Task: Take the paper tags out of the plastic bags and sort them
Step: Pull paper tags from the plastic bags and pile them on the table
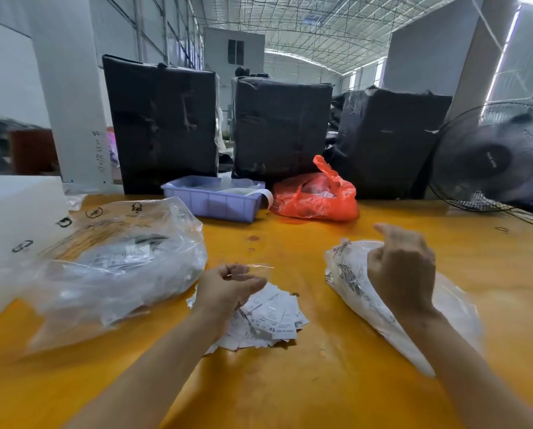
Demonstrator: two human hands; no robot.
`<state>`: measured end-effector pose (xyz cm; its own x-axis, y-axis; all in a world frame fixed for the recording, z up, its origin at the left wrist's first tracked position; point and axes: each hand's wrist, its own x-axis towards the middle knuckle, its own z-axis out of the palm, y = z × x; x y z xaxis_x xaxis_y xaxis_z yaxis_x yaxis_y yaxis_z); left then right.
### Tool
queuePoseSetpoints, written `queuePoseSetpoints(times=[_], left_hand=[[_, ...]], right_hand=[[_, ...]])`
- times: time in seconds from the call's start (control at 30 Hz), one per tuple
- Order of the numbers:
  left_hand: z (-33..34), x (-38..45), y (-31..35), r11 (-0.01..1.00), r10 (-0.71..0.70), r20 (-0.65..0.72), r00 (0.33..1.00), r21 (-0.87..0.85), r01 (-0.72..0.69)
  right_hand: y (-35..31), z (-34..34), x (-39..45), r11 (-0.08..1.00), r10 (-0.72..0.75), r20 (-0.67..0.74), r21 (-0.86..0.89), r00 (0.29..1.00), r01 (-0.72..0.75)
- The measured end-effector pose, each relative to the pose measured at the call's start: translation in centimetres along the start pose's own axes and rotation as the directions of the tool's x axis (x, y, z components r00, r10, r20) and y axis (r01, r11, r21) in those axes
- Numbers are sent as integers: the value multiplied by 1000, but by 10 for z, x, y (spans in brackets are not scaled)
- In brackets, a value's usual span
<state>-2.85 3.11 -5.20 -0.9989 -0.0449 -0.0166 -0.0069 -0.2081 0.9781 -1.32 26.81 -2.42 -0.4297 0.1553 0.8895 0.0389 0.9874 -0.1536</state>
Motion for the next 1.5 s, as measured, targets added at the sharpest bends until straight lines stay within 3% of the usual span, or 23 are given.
queuePoseSetpoints(times=[0.07,0.1,0.13,0.2,0.23,0.27,0.4,0.53,0.67,0.73,0.8,0.83,0.9,0.93,1.0,1.07,1.2,1.27,1.37,1.5], left_hand=[[1,0,1,1000,-2,15,1000,-13,2],[2,0,1,1000,-3,30,1000,-28,4],[2,-1,1,999,-3,52,999,-47,6],[3,-2,2,998,-1,101,995,-60,7],[4,-1,3,999,1,118,993,-49,5],[4,-2,3,1000,3,129,992,-30,1],[3,-3,7,999,-6,189,982,40,-2],[-3,-4,8,987,-21,238,971,157,-17],[-12,-3,11,976,-11,256,967,211,-44],[-17,-2,14,970,22,278,960,229,-88],[-20,2,13,968,70,229,971,221,-122],[-22,5,12,969,85,179,980,216,-123],[-25,10,9,974,84,97,992,200,-102],[-26,10,8,978,76,74,994,189,-89],[-27,12,5,983,68,45,997,169,-75],[-27,12,3,985,81,21,996,151,-84],[-27,14,0,985,127,-36,991,120,-122],[-29,16,-1,985,149,-74,986,102,-141],[-32,18,-2,987,145,-110,983,85,-136],[-32,18,-3,987,143,-99,985,92,-134]], right_hand=[[-24,-2,-8,947,-29,64,322,998,7],[-39,-4,-12,850,13,195,515,981,-114],[-55,-6,-17,705,48,402,635,914,-316],[-83,-10,-27,387,-23,776,588,630,-710],[-90,-9,-32,310,-73,856,507,512,-804],[-94,-7,-35,280,-97,885,463,455,-841],[-96,-4,-29,185,-5,884,460,468,-868],[-98,2,-26,317,-19,876,462,482,-828],[-96,7,-26,290,-66,899,433,433,-854],[-95,9,-29,284,-96,888,457,449,-843],[-93,9,-31,277,-78,857,510,510,-814],[-89,9,-31,348,-56,824,546,564,-763],[-79,9,-31,610,-58,737,560,674,-560],[-74,9,-32,716,-90,707,536,702,-448],[-71,11,-37,802,-154,696,503,702,-322],[-78,17,-48,828,-215,708,497,672,-260],[-93,30,-60,878,-393,661,476,639,48],[-97,34,-62,874,-441,659,471,609,124],[-101,36,-63,862,-440,680,502,587,65],[-97,32,-61,831,-400,654,554,643,-47]])
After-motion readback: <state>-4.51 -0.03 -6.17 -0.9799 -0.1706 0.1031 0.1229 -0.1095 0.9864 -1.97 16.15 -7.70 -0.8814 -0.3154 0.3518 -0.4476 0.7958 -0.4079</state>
